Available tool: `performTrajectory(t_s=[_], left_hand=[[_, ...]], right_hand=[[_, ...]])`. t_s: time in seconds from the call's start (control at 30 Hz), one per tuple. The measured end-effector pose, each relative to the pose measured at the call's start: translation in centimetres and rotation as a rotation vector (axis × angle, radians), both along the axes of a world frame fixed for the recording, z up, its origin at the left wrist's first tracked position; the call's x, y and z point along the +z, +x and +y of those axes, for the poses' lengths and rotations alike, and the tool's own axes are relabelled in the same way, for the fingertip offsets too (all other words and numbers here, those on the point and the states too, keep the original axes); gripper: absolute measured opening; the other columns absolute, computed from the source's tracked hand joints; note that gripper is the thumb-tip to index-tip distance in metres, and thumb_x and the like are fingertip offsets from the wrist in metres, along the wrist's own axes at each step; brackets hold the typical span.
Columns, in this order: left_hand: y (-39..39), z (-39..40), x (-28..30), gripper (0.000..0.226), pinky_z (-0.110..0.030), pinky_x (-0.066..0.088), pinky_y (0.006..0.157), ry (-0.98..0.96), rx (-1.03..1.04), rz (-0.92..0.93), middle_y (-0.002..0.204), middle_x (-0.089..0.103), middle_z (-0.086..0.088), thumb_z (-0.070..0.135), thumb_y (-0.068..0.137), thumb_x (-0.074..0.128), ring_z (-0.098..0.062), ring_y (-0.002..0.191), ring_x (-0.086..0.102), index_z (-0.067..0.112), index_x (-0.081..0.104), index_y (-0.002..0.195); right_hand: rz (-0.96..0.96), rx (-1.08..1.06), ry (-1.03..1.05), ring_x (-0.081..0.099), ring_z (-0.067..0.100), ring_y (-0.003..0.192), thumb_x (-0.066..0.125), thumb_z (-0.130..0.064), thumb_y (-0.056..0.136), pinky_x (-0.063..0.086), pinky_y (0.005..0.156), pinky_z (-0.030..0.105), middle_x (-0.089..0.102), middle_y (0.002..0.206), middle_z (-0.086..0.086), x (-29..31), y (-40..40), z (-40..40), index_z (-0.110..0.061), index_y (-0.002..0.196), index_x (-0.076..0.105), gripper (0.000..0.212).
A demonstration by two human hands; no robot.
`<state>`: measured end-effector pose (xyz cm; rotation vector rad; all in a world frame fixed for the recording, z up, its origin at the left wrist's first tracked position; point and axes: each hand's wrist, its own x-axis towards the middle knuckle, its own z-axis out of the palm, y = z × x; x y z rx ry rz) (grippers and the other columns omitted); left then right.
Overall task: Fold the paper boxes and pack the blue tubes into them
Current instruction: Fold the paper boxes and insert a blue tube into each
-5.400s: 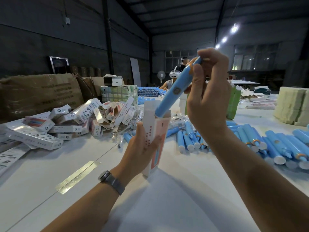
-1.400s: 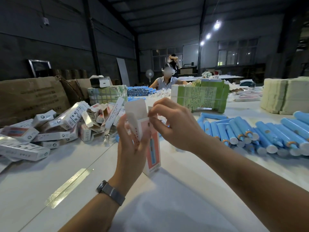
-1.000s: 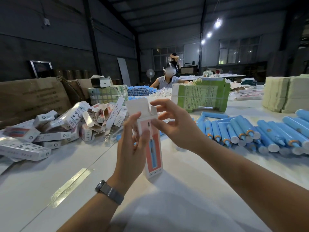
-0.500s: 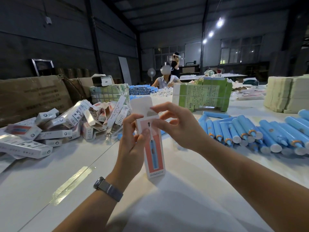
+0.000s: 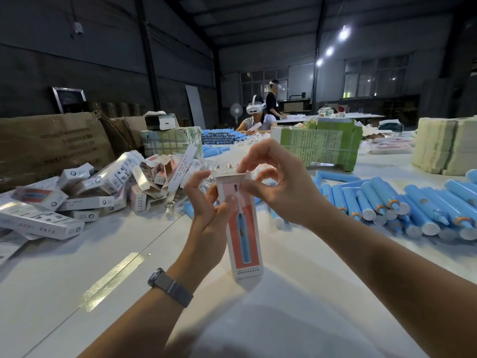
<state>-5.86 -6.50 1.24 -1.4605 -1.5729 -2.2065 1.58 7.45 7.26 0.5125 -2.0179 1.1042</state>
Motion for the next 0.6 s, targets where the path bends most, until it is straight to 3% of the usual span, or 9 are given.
performTrajectory(t_s=[0.1, 0.23, 0.4, 0.5, 0.6], left_hand=[[0.08, 0.12, -0.07, 0.038, -0.027, 0.056, 0.073, 0.007, 0.016, 0.017, 0.098, 0.063, 0.012, 0.019, 0.096, 0.047, -0.011, 0.092, 0.067, 0.053, 0.037, 0.111], [0.33, 0.31, -0.16, 0.035, -0.031, 0.056, 0.074, -0.019, 0.057, 0.074, 0.095, 0.059, 0.006, 0.021, 0.096, 0.047, -0.013, 0.089, 0.065, 0.052, 0.042, 0.11], [0.48, 0.18, -0.06, 0.033, -0.031, 0.057, 0.073, -0.048, 0.066, 0.123, 0.097, 0.058, 0.007, 0.019, 0.097, 0.044, -0.015, 0.093, 0.066, 0.049, 0.041, 0.11], [0.59, 0.09, 0.1, 0.034, -0.029, 0.057, 0.072, -0.05, 0.066, 0.099, 0.095, 0.059, 0.008, 0.018, 0.095, 0.045, -0.015, 0.092, 0.066, 0.049, 0.043, 0.106], [0.9, 0.1, 0.49, 0.026, -0.022, 0.055, 0.066, -0.035, 0.099, 0.075, 0.089, 0.062, 0.016, 0.026, 0.094, 0.044, -0.01, 0.086, 0.067, 0.051, 0.045, 0.098]], right_hand=[[-0.033, -0.036, 0.045, 0.061, 0.013, 0.093, 0.073, 0.003, 0.081, 0.051, 0.074, 0.032, 0.066, 0.092, -0.012, 0.07, -0.06, 0.29, -0.02, 0.093, 0.064, 0.027], [-0.069, -0.034, 0.077, 0.06, 0.022, 0.094, 0.071, 0.0, 0.084, 0.053, 0.078, 0.041, 0.063, 0.094, -0.001, 0.33, 0.3, 0.85, -0.019, 0.087, 0.066, 0.02], [-0.099, 0.022, 0.004, 0.059, 0.012, 0.086, 0.07, -0.017, 0.087, 0.053, 0.078, 0.034, 0.059, 0.088, 0.001, 0.64, 0.69, 0.3, -0.02, 0.08, 0.065, 0.009], [-0.09, -0.02, 0.03, 0.061, 0.017, 0.086, 0.073, -0.01, 0.086, 0.055, 0.081, 0.034, 0.06, 0.09, 0.003, 0.68, 0.61, 0.29, -0.017, 0.083, 0.067, 0.009], [-0.088, -0.045, 0.073, 0.058, 0.01, 0.084, 0.075, -0.003, 0.083, 0.048, 0.075, 0.022, 0.059, 0.092, 0.002, 0.46, 0.56, 0.11, -0.009, 0.092, 0.071, 0.011]])
